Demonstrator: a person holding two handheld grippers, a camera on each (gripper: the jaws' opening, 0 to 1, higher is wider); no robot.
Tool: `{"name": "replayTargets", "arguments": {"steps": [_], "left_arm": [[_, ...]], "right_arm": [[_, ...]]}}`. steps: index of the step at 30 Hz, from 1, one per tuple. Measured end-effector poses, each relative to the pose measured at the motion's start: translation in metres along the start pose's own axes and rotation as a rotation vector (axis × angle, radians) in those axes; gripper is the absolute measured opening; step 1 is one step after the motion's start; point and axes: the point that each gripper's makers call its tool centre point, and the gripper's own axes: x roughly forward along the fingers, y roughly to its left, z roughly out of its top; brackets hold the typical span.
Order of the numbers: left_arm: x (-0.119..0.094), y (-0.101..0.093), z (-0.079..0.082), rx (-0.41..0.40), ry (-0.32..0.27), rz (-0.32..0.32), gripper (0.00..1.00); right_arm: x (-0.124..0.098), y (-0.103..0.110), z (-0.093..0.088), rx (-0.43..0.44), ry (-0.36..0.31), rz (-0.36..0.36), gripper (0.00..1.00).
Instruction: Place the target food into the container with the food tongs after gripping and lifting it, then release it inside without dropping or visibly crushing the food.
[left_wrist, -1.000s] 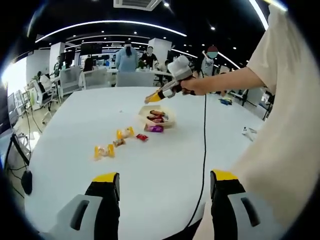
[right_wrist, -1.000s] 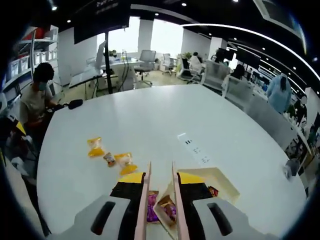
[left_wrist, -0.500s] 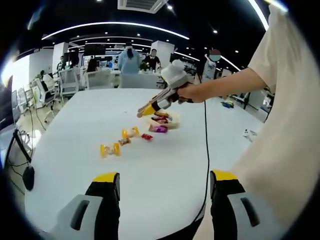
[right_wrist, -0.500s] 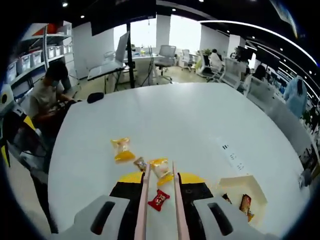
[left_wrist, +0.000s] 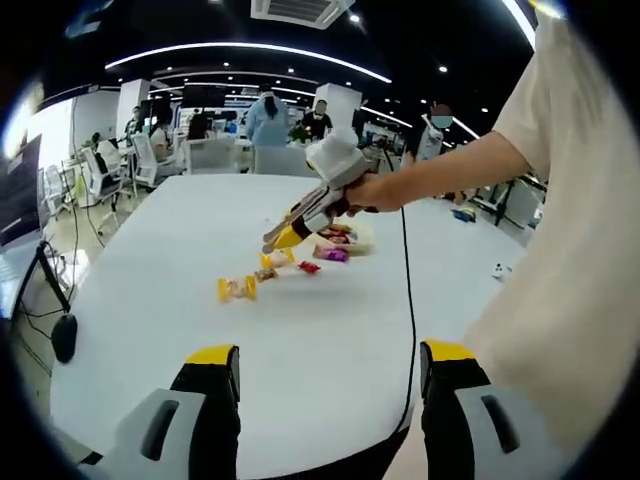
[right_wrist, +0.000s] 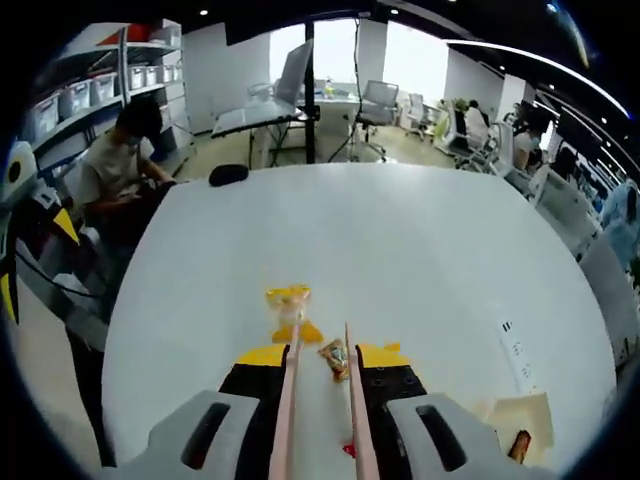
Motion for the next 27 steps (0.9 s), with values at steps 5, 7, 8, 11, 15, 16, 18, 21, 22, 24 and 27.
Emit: {"name": "replayTargets", "arguments": {"steps": [5, 7, 8, 11, 15, 16, 18, 21, 22, 24, 27], "left_arm": [[-0.007, 0.011, -0.004, -0.014, 0.000, 0.016, 0.73], [-0.010, 0.016, -0.005, -0.019, -0.001, 0.024, 0.73], [-0.011, 0.017, -0.005, -0.021, -0.001, 0.028, 0.73], [-0.016, 0.023, -0.009, -0.033, 0.000, 0.039, 0.73], [-0.019, 0.030, -0.014, -0.043, 0.008, 0.044, 0.73], [-0.020, 0.031, -0.014, -0.045, 0.009, 0.046, 0.73], [-0.020, 0.033, -0.014, -0.053, 0.007, 0.048, 0.73], [-0.019, 0.035, -0.014, -0.059, 0.003, 0.046, 0.73], [-0.019, 0.036, -0.014, -0.061, 0.002, 0.046, 0.73], [-0.019, 0.039, -0.013, -0.067, -0.001, 0.045, 0.73], [-0.018, 0.044, -0.015, -0.073, -0.002, 0.046, 0.72]], "right_arm": [[0.018, 0.012, 0.004, -0.026, 0.020, 0.029, 0.24], [0.023, 0.016, 0.005, -0.035, 0.024, 0.035, 0.25], [0.025, 0.017, 0.006, -0.039, 0.025, 0.035, 0.25], [0.032, 0.019, 0.005, -0.041, 0.042, 0.041, 0.25], [0.039, 0.021, 0.003, -0.054, 0.064, 0.051, 0.25], [0.040, 0.021, 0.003, -0.059, 0.069, 0.051, 0.25], [0.044, 0.022, 0.003, -0.063, 0.081, 0.057, 0.25], [0.050, 0.024, 0.000, -0.066, 0.113, 0.069, 0.25], [0.052, 0.024, -0.001, -0.069, 0.117, 0.069, 0.25], [0.054, 0.025, -0.001, -0.071, 0.129, 0.070, 0.25], [0.059, 0.023, -0.001, -0.096, 0.146, 0.063, 0.25]]}}
